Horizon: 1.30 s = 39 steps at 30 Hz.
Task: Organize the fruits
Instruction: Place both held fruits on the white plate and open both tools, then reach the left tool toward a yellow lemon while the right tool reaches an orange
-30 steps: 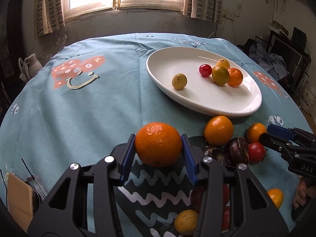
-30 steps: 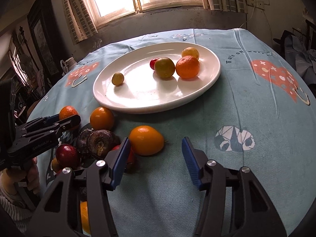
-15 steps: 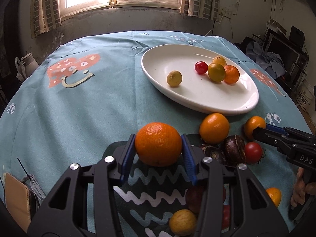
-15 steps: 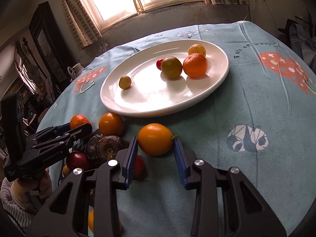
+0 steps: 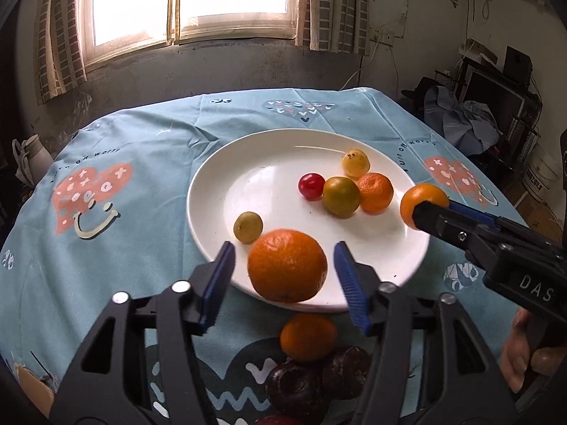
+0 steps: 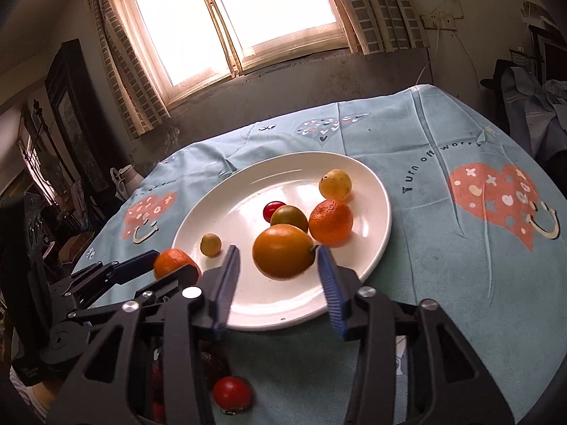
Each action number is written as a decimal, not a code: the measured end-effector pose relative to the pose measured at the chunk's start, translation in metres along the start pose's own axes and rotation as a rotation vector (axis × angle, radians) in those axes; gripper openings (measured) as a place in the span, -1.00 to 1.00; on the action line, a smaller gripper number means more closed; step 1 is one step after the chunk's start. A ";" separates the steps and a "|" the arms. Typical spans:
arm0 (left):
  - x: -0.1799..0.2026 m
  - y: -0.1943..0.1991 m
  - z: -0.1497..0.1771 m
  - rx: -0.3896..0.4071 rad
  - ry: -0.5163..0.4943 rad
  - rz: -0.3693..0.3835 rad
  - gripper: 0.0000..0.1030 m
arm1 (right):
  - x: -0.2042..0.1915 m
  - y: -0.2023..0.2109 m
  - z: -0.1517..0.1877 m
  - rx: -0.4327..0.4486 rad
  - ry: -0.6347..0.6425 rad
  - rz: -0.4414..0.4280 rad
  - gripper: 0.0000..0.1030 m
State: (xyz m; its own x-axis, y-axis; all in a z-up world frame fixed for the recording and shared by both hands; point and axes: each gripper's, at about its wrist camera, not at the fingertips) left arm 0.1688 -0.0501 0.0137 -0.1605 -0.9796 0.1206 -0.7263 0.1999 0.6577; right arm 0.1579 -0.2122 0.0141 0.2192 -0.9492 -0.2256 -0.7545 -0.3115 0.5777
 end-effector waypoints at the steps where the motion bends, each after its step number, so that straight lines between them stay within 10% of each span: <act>1: -0.001 0.000 0.002 0.016 -0.006 -0.002 0.49 | 0.002 0.000 0.002 0.006 -0.002 0.013 0.32; 10: -0.048 0.049 0.014 0.095 0.090 -0.022 0.52 | 0.003 0.054 0.010 0.103 -0.015 -0.034 0.34; 16: -0.074 0.067 0.063 0.031 0.146 -0.079 0.54 | -0.010 0.056 0.049 0.008 0.029 -0.016 0.35; 39: -0.058 0.074 0.121 -0.130 -0.014 -0.097 0.64 | -0.033 0.082 0.096 -0.114 0.080 -0.110 0.35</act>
State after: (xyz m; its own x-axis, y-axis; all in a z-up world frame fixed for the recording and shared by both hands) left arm 0.0434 0.0236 -0.0340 -0.1034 -0.9938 0.0419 -0.6466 0.0991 0.7564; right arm 0.0294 -0.2019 -0.0062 0.3488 -0.9080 -0.2322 -0.6490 -0.4128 0.6391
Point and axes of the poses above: each gripper's, at about its wrist camera, not at the fingertips, and y roughly against the way its jaws point, x to its right, z to its underside, and after that the axes turned 6 degrees about y, right-handed
